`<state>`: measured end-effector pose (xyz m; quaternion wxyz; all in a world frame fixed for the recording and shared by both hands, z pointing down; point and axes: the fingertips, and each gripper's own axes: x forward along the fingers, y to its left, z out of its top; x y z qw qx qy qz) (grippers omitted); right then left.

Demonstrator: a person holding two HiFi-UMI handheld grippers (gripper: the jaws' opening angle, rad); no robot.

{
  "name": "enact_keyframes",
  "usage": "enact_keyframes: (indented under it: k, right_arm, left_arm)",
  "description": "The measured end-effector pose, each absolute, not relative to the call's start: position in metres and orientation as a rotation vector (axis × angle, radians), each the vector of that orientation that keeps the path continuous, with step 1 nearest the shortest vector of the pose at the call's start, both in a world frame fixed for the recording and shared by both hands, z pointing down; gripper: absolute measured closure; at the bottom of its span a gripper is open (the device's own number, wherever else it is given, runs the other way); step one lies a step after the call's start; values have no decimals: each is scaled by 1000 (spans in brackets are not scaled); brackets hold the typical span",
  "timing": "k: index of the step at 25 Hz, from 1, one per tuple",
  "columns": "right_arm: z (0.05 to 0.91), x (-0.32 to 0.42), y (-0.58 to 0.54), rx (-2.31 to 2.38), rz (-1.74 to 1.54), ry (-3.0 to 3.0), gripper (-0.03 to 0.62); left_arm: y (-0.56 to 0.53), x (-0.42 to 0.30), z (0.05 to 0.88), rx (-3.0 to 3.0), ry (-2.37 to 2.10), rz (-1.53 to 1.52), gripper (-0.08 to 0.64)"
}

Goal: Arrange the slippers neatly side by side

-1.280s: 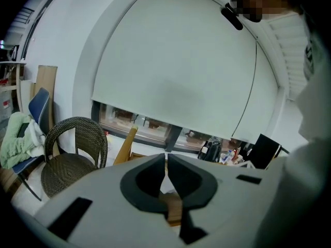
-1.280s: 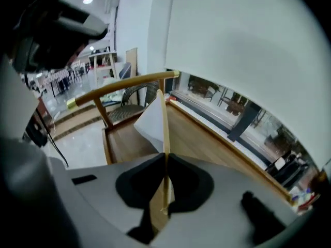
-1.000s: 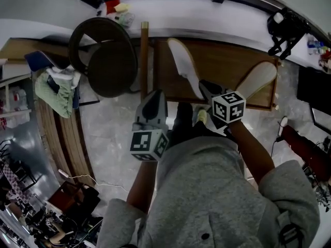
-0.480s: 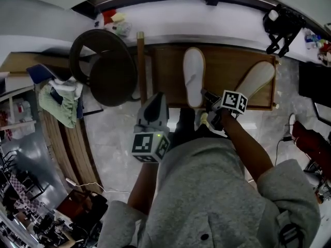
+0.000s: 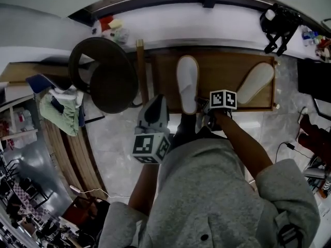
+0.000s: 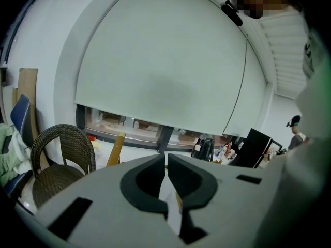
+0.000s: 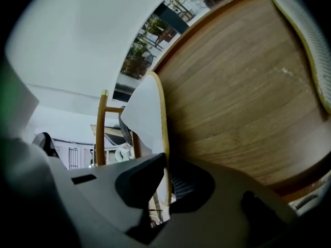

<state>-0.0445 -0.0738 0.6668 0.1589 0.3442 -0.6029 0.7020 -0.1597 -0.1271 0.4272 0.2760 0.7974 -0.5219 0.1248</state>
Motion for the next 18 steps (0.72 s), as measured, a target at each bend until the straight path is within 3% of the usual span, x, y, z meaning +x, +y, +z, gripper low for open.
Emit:
enact_keyframes:
  k: [4, 7, 18]
  right_arm:
    - [670, -46, -77, 982, 1944, -1734, 545]
    - [667, -48, -79, 997, 1928, -1763, 447]
    - [636, 5, -89, 1197, 1868, -1858, 440]
  left_arm:
    - [-135, -165, 431, 2152, -1380, 336, 534]
    - [-142, -169, 433, 2169, -1353, 332, 534]
    - [-158, -134, 439, 2248, -1221, 348, 534]
